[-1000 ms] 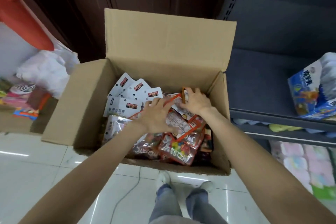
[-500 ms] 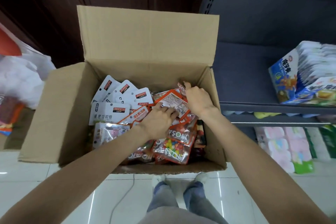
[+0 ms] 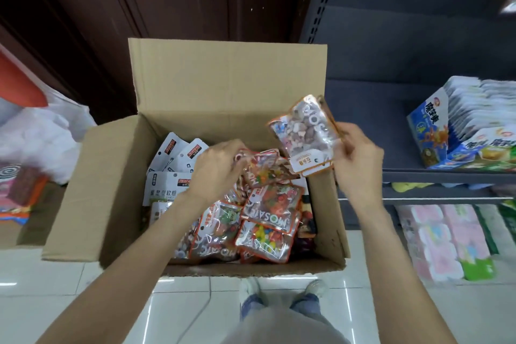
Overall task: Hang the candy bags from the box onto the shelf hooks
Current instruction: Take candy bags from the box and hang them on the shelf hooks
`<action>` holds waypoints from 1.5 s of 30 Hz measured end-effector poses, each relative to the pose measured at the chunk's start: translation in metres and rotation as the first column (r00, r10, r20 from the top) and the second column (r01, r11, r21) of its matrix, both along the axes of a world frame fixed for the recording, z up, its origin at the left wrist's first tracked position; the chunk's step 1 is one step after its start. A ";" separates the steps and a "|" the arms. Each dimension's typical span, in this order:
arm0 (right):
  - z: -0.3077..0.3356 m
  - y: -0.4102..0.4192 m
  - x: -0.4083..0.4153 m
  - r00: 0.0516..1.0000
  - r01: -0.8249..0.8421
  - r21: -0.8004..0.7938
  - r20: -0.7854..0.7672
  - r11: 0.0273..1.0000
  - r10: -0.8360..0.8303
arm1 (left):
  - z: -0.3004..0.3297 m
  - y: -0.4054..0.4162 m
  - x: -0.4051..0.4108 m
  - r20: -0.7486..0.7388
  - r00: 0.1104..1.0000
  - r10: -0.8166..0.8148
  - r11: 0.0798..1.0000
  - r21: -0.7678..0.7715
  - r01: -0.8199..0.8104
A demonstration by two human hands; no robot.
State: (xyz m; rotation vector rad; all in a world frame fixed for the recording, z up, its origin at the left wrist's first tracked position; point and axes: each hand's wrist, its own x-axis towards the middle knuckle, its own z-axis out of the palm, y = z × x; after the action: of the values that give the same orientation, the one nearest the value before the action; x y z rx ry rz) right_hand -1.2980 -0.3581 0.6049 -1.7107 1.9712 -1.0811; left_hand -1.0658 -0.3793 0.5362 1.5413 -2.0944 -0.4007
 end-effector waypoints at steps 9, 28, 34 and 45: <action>0.036 0.013 -0.011 0.754 -0.290 0.011 0.618 0.957 0.221 | 0.043 0.041 0.023 -0.586 0.671 0.454 0.891 0.296 -0.344; 0.058 0.025 -0.016 0.948 -0.299 0.022 0.121 0.954 0.294 | 0.095 0.065 -0.060 -0.691 0.710 0.137 0.945 0.305 0.114; 0.067 0.046 -0.063 0.969 -0.228 -0.074 0.077 0.971 0.233 | 0.109 0.075 -0.120 -0.660 0.741 0.121 0.950 0.294 0.107; 0.057 0.083 -0.243 0.978 -0.199 -0.268 0.005 0.943 0.208 | 0.111 0.101 -0.318 -0.608 0.792 0.058 0.996 0.088 -0.005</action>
State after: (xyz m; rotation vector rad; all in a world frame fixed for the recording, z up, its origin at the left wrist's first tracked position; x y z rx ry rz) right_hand -1.5412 -0.2752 0.6619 -1.9669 1.6420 -1.3361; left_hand -1.3842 -0.2784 0.6470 1.2556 -1.5501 -0.8572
